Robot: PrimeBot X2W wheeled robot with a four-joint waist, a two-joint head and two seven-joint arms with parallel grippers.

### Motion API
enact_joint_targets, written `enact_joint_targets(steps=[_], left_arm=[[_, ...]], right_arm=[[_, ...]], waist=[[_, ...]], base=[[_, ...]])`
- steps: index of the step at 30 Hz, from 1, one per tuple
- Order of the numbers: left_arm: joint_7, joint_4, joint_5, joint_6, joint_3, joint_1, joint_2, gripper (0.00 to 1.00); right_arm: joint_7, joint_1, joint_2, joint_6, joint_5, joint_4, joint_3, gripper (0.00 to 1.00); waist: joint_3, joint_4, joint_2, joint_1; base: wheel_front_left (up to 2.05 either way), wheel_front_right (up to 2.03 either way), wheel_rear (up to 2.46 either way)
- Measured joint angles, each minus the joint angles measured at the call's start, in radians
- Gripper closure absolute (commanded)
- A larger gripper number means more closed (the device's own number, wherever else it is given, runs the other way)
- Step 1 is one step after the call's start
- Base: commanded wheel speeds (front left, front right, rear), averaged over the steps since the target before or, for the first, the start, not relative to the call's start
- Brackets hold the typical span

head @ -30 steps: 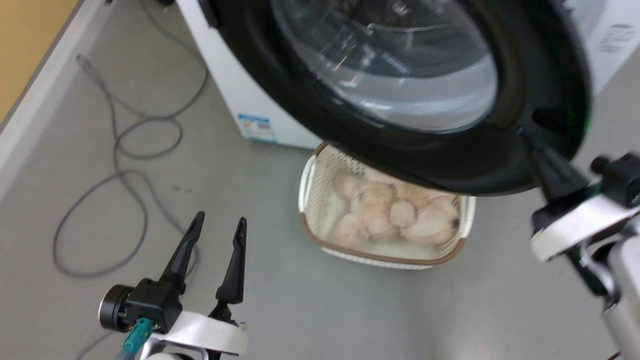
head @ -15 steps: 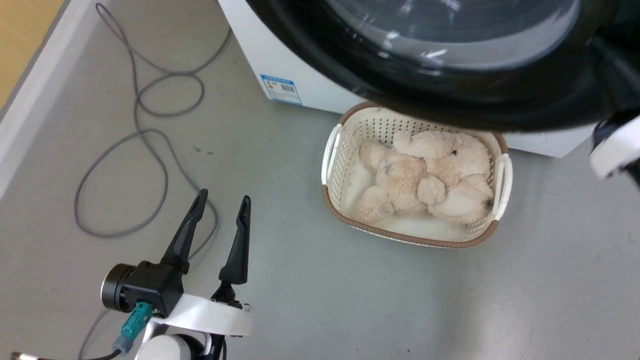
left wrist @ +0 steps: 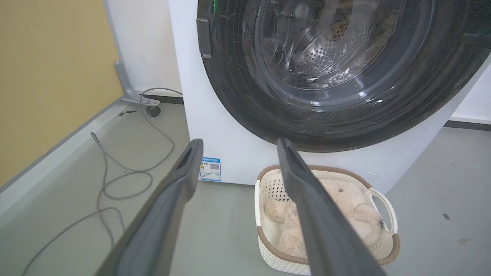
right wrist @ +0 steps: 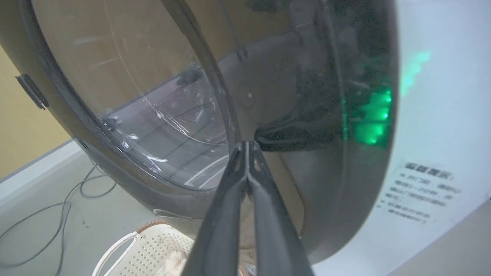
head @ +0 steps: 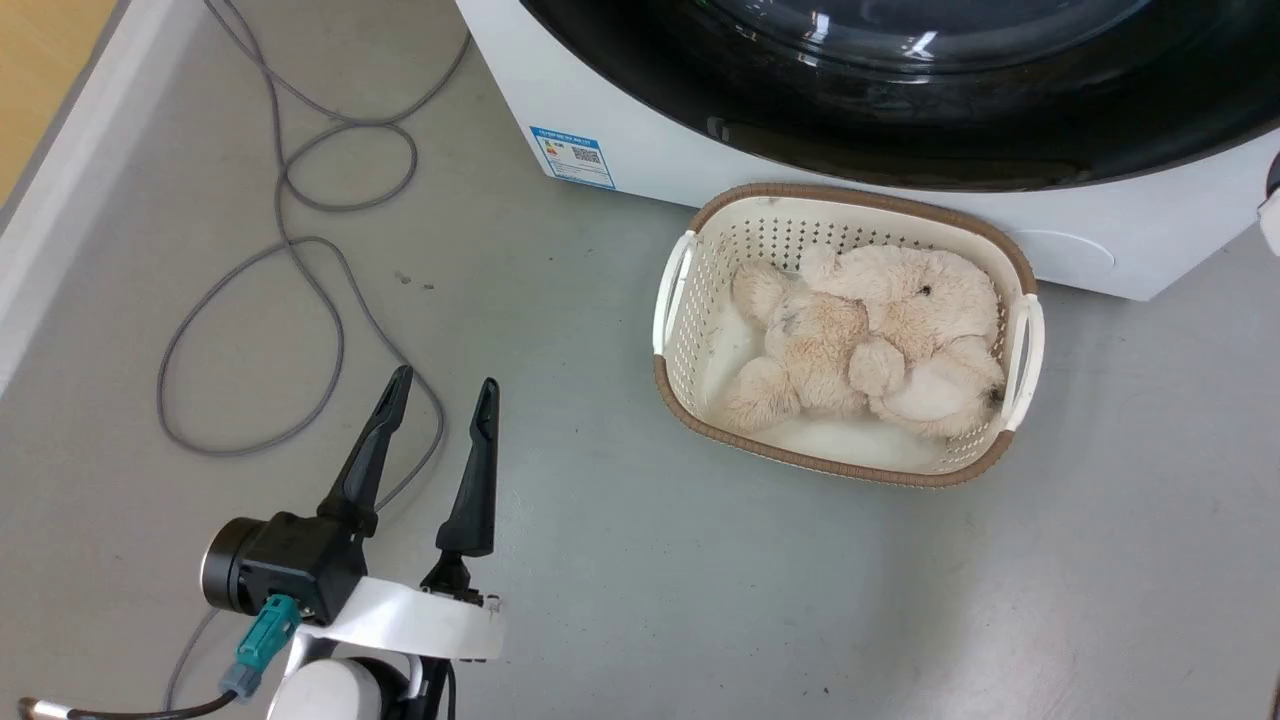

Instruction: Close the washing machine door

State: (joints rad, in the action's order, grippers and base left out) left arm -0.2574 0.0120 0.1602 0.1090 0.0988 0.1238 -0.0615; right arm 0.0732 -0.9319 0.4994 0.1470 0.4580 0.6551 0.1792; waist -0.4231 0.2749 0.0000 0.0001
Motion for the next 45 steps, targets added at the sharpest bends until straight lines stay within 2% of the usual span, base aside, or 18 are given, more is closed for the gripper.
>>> enact_joint_targets(steps=[11,19,25,30,37,45], left_arm=[[0.0,-0.021,0.0,0.008,-0.01,0.002,0.007,0.0],[0.0,-0.059,0.0,0.007,-0.024,-0.026,0.009,0.0],[0.0,-0.081,-0.015,-0.002,-0.044,-0.074,0.01,0.0],[0.0,-0.089,-0.018,-0.005,-0.056,-0.114,0.01,0.0],[0.0,-0.091,-0.025,-0.01,-0.053,-0.151,0.01,0.0],[0.0,-0.091,-0.025,-0.011,-0.052,-0.178,0.011,0.0]], right_arm=[[0.064,0.009,-0.015,-0.008,0.011,0.054,0.012,1.0],[0.142,0.194,-0.02,-0.015,0.051,-0.008,0.08,1.0],[0.168,0.387,-0.067,-0.016,0.058,-0.11,0.063,1.0],[0.177,0.531,-0.121,-0.016,0.023,-0.224,-0.006,1.0],[0.171,0.744,-0.213,-0.016,-0.047,-0.414,-0.137,1.0],[0.165,0.95,-0.342,-0.016,-0.188,-0.631,-0.21,1.0]], waist=[[0.053,-0.009,0.0,0.0],[0.171,-0.04,0.0,0.0],[0.276,-0.077,0.0,-0.0001],[0.351,-0.117,0.0,-0.0002],[0.422,-0.16,0.0,-0.0002],[0.446,-0.175,0.0,-0.0002]], base=[[0.0,0.0,0.0],[0.0,0.0,0.0],[0.0,0.0,0.0],[0.0,0.0,0.0],[0.0,0.0,0.0],[0.0,0.0,0.0]])
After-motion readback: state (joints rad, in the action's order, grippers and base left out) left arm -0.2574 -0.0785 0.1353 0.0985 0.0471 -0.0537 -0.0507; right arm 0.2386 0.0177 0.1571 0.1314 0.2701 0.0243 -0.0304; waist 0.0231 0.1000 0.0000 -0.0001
